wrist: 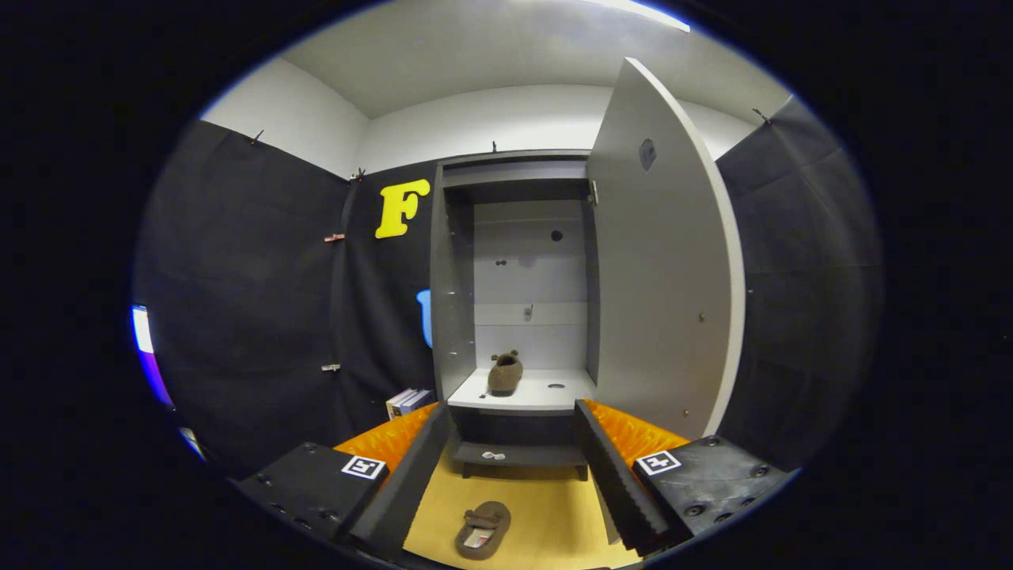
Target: Open the shoe cabinet door, grab the shoes and put them into the shoe cabinet, then close the shoe cabinet door.
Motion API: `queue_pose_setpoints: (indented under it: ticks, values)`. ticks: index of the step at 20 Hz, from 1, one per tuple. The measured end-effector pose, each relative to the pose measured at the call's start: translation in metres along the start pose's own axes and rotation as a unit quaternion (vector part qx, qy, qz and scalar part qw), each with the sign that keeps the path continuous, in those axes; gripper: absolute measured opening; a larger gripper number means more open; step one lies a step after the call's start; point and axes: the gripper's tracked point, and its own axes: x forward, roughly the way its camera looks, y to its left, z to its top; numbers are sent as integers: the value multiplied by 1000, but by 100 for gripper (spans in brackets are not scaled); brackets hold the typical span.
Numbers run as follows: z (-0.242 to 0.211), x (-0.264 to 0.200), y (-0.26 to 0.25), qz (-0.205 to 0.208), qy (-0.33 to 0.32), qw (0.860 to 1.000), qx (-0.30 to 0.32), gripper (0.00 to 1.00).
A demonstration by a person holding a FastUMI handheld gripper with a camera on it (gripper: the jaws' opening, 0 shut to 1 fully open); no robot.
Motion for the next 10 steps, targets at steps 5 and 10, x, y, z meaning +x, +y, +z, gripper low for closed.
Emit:
queue_pose_setpoints:
  ticks: [5,10]
  values:
    - [-58,28,31,20,52,998,8,99]
    - [-143,52,48,11,128,991,23,99]
